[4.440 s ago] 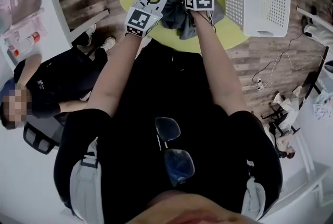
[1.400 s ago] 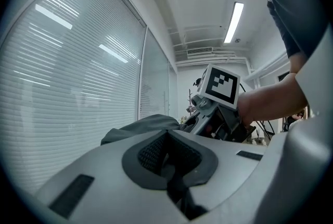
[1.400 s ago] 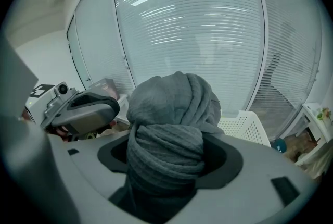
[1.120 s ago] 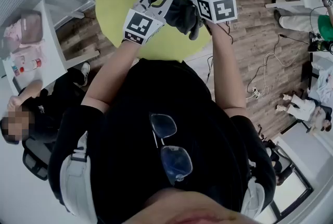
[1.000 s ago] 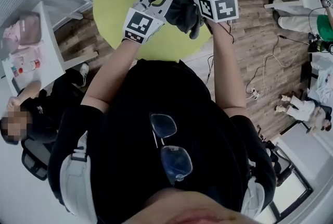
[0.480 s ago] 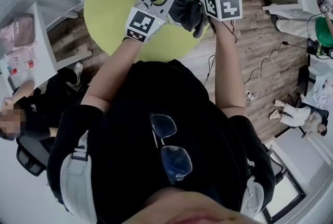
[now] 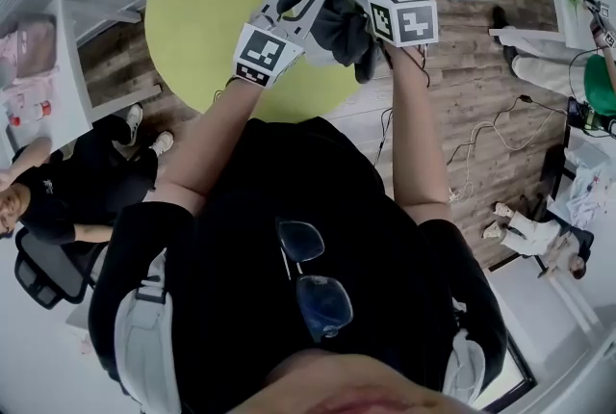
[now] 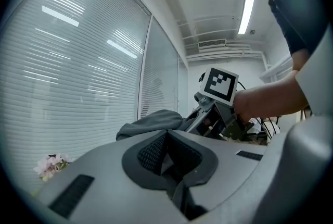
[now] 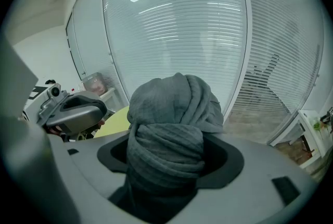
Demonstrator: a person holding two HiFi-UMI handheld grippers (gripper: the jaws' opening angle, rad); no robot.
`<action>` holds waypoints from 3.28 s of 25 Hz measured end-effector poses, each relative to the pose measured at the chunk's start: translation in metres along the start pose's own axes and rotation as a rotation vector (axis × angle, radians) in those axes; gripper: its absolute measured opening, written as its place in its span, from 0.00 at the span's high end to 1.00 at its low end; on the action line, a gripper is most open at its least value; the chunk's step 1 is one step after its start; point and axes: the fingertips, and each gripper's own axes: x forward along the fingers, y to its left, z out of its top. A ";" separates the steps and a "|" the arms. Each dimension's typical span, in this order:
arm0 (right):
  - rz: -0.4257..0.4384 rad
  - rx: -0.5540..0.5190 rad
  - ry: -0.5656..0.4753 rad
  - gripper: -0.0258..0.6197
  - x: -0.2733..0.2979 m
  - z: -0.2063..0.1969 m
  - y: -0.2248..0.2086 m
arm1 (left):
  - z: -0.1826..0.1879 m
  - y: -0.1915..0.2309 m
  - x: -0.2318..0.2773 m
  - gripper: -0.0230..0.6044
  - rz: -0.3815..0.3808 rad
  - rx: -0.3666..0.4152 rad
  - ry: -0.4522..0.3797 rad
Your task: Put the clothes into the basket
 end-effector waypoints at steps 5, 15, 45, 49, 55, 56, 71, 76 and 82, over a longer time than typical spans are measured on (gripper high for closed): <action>0.026 0.001 0.001 0.43 0.030 -0.008 -0.009 | -0.021 0.005 0.013 0.95 0.051 -0.017 0.036; 0.094 -0.008 0.047 0.43 0.092 -0.038 -0.009 | -0.060 0.017 0.025 0.95 0.127 -0.048 0.112; 0.126 0.096 0.007 0.41 0.115 -0.061 -0.011 | -0.095 0.038 0.014 0.95 0.209 -0.114 0.169; 0.165 0.088 -0.072 0.44 0.097 -0.043 0.003 | -0.083 0.039 0.004 0.95 0.206 -0.100 0.150; 0.113 0.028 -0.263 0.81 0.055 -0.015 0.029 | -0.065 0.034 -0.021 0.95 0.162 -0.079 0.120; 0.104 0.023 -0.290 0.84 0.048 -0.010 0.034 | -0.061 0.033 -0.026 0.95 0.152 -0.074 0.113; 0.188 -0.080 -0.607 0.92 -0.079 0.027 0.164 | 0.008 -0.002 -0.126 0.95 0.010 -0.030 -0.004; 0.196 -0.117 -0.636 0.92 -0.104 0.021 0.201 | 0.022 -0.017 -0.155 0.95 -0.036 -0.012 -0.029; 0.186 -0.137 -0.664 0.92 -0.128 0.011 0.234 | 0.029 -0.031 -0.187 0.95 -0.067 0.009 -0.041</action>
